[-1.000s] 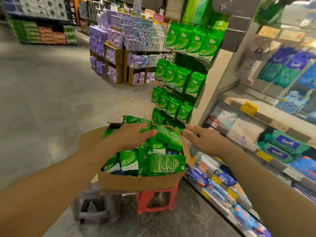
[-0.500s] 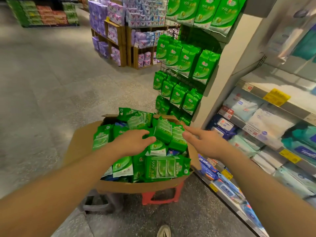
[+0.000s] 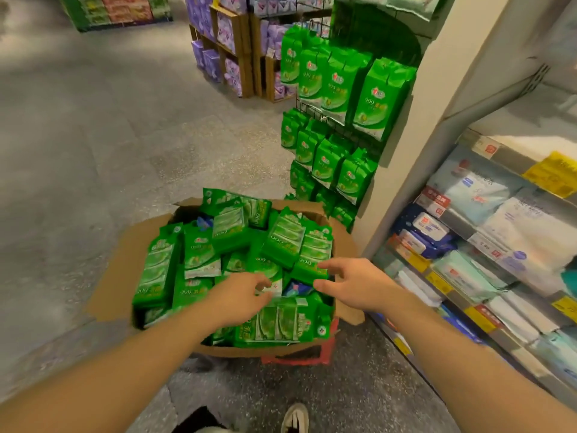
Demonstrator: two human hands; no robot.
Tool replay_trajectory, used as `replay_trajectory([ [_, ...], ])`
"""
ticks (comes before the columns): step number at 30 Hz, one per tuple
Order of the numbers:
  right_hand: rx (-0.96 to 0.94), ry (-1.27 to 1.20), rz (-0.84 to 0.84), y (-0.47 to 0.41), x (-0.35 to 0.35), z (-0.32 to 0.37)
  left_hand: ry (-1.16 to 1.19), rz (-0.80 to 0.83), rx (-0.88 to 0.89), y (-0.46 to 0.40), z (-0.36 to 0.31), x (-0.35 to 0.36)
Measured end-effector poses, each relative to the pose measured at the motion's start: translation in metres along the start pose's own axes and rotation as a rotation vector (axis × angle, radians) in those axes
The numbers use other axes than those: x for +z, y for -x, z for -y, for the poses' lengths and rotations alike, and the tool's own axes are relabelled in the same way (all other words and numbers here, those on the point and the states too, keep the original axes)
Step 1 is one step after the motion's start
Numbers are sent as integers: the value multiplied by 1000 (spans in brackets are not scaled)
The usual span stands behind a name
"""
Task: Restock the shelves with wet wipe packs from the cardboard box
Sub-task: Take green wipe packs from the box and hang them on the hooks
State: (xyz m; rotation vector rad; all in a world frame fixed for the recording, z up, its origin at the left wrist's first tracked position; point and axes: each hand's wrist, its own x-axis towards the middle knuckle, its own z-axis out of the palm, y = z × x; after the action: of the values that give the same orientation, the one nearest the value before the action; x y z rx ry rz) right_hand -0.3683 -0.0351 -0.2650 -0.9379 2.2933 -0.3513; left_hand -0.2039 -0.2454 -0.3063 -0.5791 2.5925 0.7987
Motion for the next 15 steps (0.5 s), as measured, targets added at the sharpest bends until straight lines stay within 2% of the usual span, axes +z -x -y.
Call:
replay_trajectory([
  [4,-25,-28,67,-12,19,-6,-57,-3,2,-8,10,20],
  [9,4,-20,105,-34,60,-11,-280,-34,39,-12,22,41],
  [13,79,-3,234,-48,88,-11,-301,-98,73,-10,27,51],
  [15,114,-22,246,-55,99,-12,-292,-133,75,-9,29,55],
])
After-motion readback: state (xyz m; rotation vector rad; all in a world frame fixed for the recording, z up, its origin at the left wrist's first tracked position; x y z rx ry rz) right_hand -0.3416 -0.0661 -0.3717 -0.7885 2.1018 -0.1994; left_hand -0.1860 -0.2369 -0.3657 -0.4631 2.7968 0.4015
